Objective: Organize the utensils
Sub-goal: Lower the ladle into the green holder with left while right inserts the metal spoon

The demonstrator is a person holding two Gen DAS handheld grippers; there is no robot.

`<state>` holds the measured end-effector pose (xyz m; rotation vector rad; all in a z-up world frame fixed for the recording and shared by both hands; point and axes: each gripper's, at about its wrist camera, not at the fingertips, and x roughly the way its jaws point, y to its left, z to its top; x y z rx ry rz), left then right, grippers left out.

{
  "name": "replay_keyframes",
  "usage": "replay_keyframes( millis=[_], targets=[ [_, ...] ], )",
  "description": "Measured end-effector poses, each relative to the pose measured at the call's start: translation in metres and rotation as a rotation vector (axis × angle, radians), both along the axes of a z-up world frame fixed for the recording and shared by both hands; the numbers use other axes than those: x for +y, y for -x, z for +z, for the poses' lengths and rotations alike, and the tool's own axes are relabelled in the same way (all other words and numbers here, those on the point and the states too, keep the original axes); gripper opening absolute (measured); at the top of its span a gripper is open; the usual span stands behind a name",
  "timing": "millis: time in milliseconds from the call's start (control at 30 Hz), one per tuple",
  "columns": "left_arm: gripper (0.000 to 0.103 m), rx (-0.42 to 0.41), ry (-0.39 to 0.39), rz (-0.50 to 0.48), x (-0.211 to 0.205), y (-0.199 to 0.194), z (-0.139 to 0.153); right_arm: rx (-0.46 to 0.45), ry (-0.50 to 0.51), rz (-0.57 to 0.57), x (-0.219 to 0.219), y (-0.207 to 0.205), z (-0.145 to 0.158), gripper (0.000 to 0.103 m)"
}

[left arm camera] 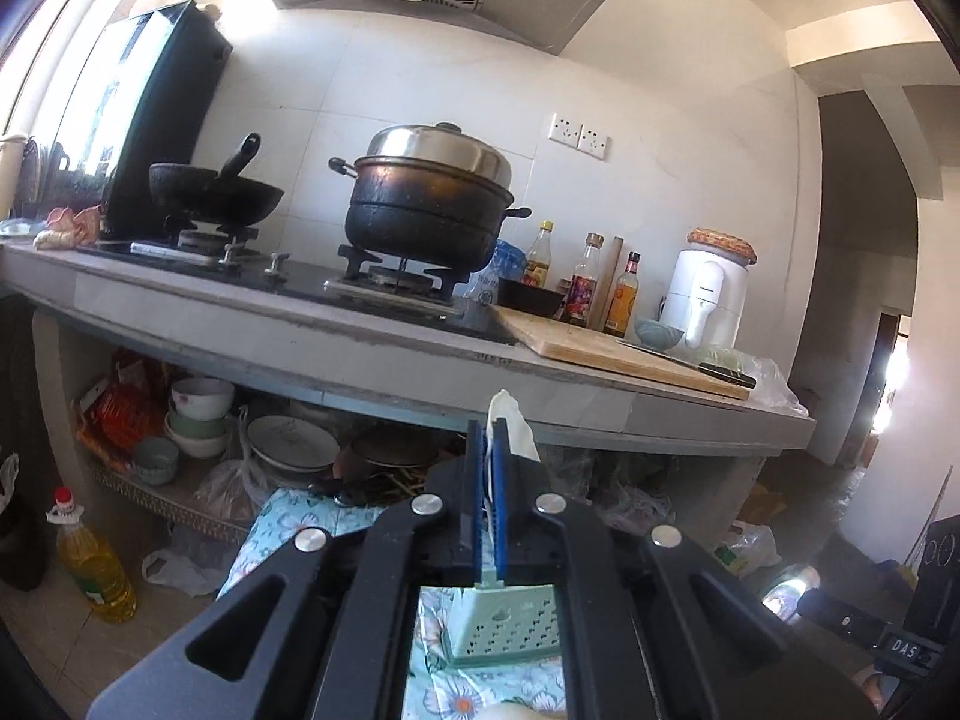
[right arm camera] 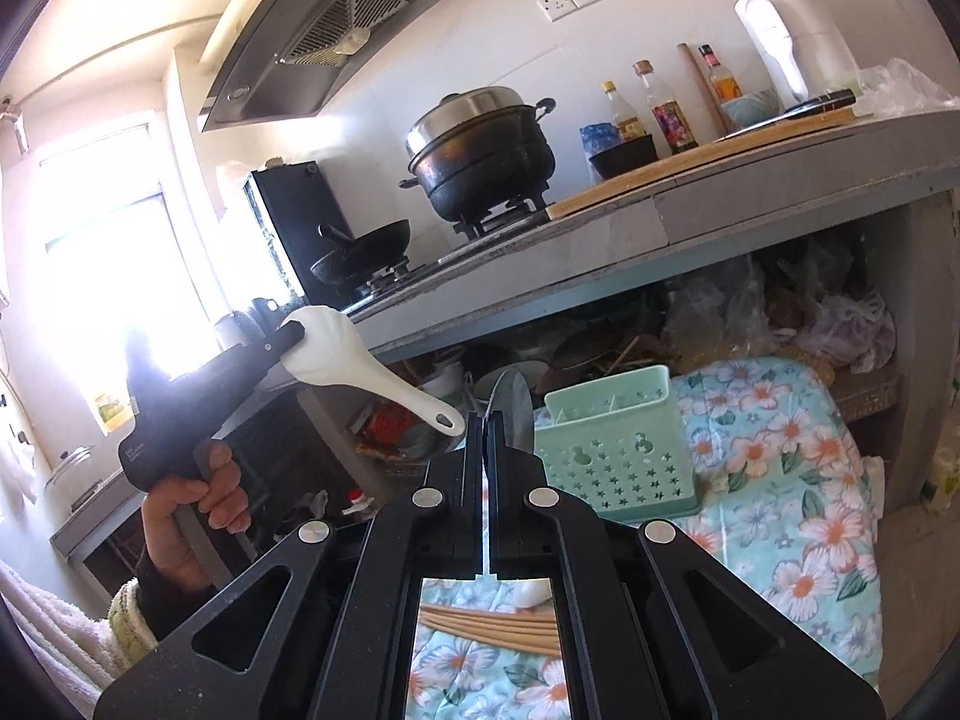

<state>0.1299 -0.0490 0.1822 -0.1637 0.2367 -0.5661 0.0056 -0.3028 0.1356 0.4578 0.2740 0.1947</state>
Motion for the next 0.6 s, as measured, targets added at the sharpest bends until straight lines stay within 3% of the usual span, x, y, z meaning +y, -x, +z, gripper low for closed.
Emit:
replay_keyframes(
  millis=[200, 467, 600],
  targets=[
    [0.002, -0.09, -0.136, 0.036, -0.042, -0.027, -0.003, -0.019, 0.009, -0.017, -0.013, -0.011, 0.013, 0.0],
    [0.002, -0.121, -0.299, 0.054, -0.084, -0.048, -0.04, -0.004, 0.012, -0.027, -0.025, -0.027, 0.012, 0.0],
    [0.002, -0.08, -0.347, 0.042, -0.098, -0.059, -0.063, 0.009, -0.006, -0.018, -0.03, -0.035, 0.008, 0.0]
  ],
)
